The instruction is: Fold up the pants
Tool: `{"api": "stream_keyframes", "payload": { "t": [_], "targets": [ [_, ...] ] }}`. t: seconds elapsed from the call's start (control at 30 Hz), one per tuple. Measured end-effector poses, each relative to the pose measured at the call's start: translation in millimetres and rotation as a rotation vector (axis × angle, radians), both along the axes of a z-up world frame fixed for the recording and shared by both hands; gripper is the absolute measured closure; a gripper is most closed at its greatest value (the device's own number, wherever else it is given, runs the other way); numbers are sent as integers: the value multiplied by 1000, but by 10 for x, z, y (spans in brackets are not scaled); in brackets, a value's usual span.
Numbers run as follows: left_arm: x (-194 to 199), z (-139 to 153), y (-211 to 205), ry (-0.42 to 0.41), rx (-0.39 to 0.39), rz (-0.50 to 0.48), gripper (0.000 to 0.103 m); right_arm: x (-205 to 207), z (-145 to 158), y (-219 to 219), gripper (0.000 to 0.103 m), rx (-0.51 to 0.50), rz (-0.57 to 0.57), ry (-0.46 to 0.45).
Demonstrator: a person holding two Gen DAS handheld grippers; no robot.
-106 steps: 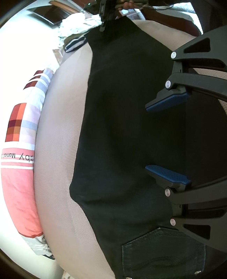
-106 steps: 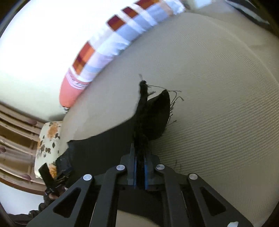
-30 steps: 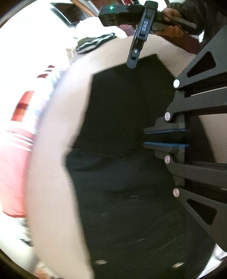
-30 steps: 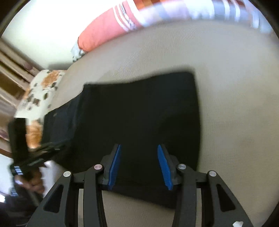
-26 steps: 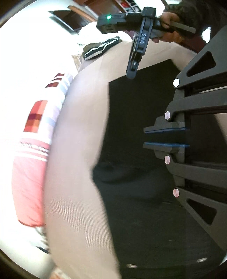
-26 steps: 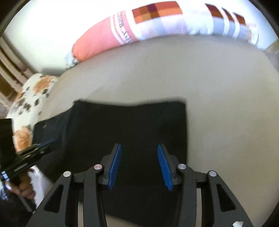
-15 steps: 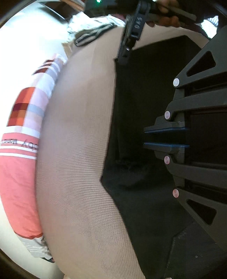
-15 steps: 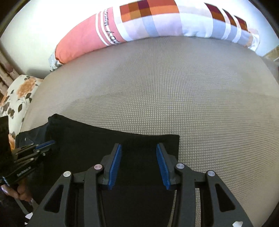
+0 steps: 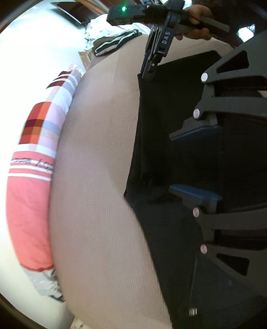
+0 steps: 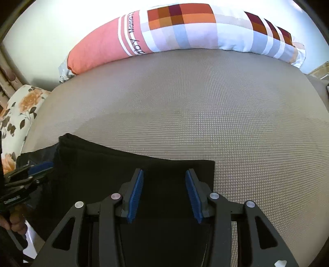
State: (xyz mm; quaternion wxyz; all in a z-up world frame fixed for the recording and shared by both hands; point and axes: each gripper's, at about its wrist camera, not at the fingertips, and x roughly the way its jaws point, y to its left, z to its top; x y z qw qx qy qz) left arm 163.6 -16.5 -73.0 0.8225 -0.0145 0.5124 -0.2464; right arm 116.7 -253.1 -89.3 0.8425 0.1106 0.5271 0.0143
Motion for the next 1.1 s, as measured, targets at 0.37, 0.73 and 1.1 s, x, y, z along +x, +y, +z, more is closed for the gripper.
{"api": "stream_keyframes", "payload": {
  "t": [0.37, 0.73, 1.1],
  "targets": [
    [-338, 629, 1358, -117, 80, 178, 37, -191, 307, 435, 50, 17, 77, -58],
    [-462, 436, 2930, -4, -39, 441, 31, -347, 391, 851, 50, 76, 128, -27],
    [-315, -178, 3472, 245, -395, 389, 31, -267, 349, 1266, 49, 73, 101, 42]
  ]
}}
